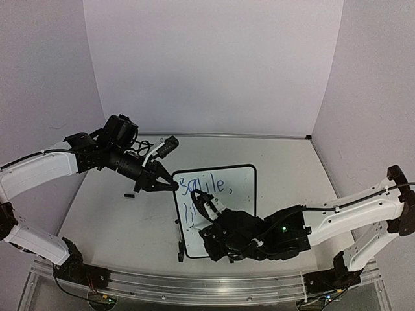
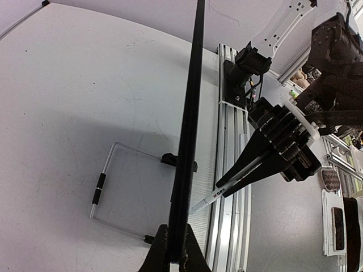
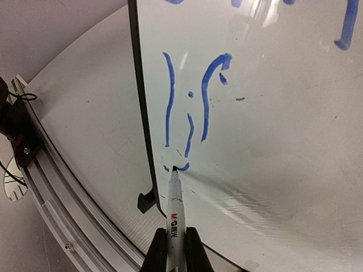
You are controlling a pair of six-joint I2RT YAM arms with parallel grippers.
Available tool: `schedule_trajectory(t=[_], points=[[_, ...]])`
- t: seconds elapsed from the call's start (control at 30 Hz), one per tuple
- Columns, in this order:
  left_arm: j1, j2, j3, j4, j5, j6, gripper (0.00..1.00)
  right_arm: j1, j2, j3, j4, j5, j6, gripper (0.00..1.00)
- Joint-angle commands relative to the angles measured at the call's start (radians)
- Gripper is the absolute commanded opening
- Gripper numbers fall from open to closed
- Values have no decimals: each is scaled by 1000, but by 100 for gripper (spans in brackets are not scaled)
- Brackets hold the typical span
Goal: Write a sentence on the whiteboard
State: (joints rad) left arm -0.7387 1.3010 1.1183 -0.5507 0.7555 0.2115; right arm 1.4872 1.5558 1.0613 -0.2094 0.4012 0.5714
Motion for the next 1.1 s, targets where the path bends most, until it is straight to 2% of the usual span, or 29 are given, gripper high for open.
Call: schedule_trajectory(t=[0.0,0.17,0.3,0.47,1.07], points=[[-2,3,-3,-42,-74,26,0,4,3,43,-5,21,-12,0],[-2,3,-3,-41,-73,26,0,4,-31,31,4,24,-13,0],[-2,3,-2,-42,-72,26,0,4,-96,-13,77,-2,-27,0],[-2,3,-3,-41,-70,26,0,4,-151,-53,90,50,-12,0],[-2,8,-1,-41,-65,24,0,5,-96,-12,65,96,-17,0]])
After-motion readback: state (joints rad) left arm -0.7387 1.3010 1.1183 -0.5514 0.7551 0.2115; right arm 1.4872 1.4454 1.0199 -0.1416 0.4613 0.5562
